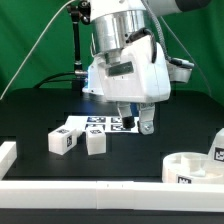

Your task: Assemble stool

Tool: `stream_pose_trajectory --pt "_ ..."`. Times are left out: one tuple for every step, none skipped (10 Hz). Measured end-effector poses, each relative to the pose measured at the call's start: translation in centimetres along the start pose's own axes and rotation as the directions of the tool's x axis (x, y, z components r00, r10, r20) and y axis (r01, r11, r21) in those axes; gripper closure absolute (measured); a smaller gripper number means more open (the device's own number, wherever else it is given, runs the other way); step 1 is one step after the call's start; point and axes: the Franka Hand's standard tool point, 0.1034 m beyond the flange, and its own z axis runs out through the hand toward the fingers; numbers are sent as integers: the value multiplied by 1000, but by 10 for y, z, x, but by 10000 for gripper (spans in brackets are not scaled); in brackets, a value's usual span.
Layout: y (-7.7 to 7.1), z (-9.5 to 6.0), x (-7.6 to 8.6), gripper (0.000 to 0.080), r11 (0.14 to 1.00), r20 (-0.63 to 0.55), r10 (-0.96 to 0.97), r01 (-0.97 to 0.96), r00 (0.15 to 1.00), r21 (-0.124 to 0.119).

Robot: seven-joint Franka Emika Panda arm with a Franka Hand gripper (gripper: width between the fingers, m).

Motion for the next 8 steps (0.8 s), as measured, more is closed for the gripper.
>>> stream_pose_trajectory --pt "1 1 0 150 997 -2 -82 82 997 -7" --pt "1 4 -4 150 960 1 -274 274 962 -56" --pt "-3 5 -7 150 874 36 -473 474 880 -113" --pt "-9 6 -10 150 813 50 -566 567 823 -129" --pt "-9 8 -12 150 752 62 -644 646 763 -133" --pt "-9 8 -10 150 714 67 -686 688 725 -128" --pt "-9 8 -9 150 671 74 -728 730 682 -126" --pt "-9 8 -9 150 614 83 -777 780 625 -120"
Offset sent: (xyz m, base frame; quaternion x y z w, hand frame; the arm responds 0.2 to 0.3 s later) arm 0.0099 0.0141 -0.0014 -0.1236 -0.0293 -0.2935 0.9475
